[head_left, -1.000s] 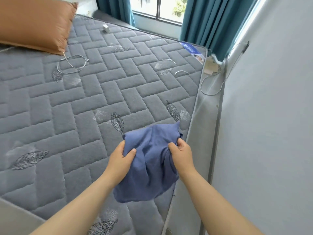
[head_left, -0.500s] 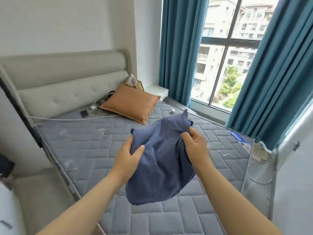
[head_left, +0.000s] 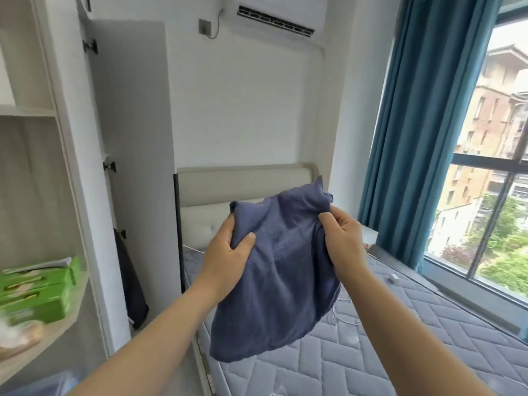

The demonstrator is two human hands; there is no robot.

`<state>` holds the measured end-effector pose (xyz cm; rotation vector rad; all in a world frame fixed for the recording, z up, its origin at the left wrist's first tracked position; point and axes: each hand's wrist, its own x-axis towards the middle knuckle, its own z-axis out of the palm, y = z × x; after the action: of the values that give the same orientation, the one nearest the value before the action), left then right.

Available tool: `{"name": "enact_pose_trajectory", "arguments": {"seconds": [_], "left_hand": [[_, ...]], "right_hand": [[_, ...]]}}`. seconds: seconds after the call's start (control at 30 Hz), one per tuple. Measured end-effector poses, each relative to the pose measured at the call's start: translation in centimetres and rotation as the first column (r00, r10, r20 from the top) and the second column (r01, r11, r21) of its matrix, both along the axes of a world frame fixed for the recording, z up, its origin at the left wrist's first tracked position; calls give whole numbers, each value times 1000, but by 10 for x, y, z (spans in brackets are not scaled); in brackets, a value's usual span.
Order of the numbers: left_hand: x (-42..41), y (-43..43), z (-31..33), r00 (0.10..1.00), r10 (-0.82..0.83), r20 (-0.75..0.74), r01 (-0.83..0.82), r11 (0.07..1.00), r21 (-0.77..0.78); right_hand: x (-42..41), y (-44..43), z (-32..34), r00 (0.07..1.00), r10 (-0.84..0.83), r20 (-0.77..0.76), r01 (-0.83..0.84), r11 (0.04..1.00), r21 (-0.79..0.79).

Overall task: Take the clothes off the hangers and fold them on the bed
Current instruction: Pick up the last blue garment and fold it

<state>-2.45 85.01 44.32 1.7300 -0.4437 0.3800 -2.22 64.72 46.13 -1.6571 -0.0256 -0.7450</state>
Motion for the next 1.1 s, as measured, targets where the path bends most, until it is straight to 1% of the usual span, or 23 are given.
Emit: {"name": "enact_pose_trajectory", "arguments": {"seconds": [0.27, 0.37, 0.5, 0.63, 0.77, 0.87, 0.93, 1.1], "left_hand": [[91, 51, 25, 989, 149, 22, -147, 986, -74], [129, 64, 34, 972, 233, 31, -230, 969, -86], [177, 85, 46, 942, 332, 50, -329, 942, -67], [224, 108, 52, 925, 378, 44, -374, 925, -67], [270, 133, 55, 910, 413, 35, -410, 909, -72], [304, 156, 55, 897, 441, 35, -436, 894, -106], [320, 166, 58, 892, 451, 8, -446, 885, -133], [379, 197, 65, 876, 483, -7, -478, 864, -156]], "right_hand": [[122, 67, 33, 982, 174, 77, -175, 984, 10], [173, 87, 42, 964, 248, 101, -250, 968, 5], [239, 114, 52, 940, 325, 109, -324, 946, -21], [296, 147, 57, 907, 402, 127, -404, 915, -5], [349, 179, 60, 890, 433, 141, -439, 898, 15], [388, 205, 67, 884, 447, 137, -450, 893, -6], [404, 217, 74, 876, 461, 142, -463, 886, -24], [463, 253, 86, 864, 475, 168, -477, 878, -36]]}}
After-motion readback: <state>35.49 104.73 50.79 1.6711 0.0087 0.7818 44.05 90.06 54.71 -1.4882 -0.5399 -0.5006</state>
